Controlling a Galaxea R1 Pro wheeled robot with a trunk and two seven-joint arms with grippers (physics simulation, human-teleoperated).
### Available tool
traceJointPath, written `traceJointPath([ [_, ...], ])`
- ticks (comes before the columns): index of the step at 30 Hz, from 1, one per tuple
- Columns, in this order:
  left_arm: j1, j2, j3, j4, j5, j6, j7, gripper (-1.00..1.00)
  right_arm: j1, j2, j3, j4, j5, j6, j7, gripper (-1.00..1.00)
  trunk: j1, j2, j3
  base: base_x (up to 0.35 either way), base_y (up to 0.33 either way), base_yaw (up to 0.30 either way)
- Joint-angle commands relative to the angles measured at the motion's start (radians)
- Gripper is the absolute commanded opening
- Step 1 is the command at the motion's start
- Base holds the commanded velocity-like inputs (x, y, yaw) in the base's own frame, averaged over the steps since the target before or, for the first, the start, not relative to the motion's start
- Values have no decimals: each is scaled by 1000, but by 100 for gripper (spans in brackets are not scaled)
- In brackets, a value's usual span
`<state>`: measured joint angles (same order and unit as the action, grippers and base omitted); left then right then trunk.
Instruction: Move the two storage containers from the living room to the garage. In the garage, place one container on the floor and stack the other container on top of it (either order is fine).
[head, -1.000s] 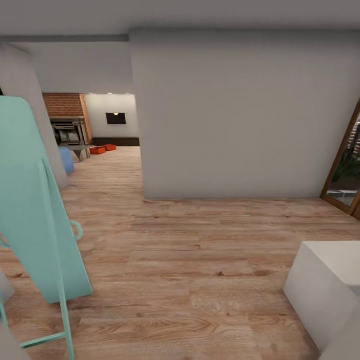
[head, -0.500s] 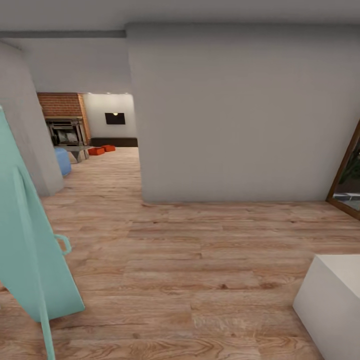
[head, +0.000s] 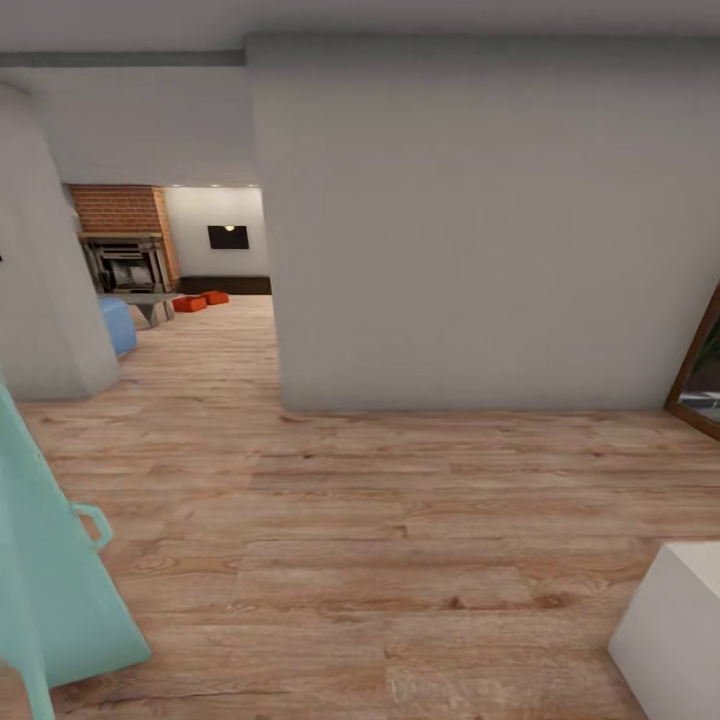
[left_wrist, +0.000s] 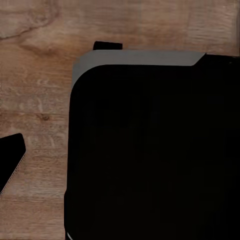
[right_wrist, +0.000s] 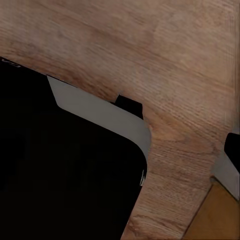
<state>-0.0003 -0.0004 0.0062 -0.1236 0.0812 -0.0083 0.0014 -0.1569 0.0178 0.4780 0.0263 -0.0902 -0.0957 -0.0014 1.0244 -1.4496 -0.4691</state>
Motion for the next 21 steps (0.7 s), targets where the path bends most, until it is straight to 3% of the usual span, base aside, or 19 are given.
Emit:
traceJointPath([
  [1,0,0,0,-1,9,-1,0,100,-1,1,8,3,-9,-6,0,100,1,0,-1,322,0,0],
  [21,0,0,0,-1,8,-1,0,100,-1,1,8,3,-9,-6,0,100,1,0,-1,322,0,0],
])
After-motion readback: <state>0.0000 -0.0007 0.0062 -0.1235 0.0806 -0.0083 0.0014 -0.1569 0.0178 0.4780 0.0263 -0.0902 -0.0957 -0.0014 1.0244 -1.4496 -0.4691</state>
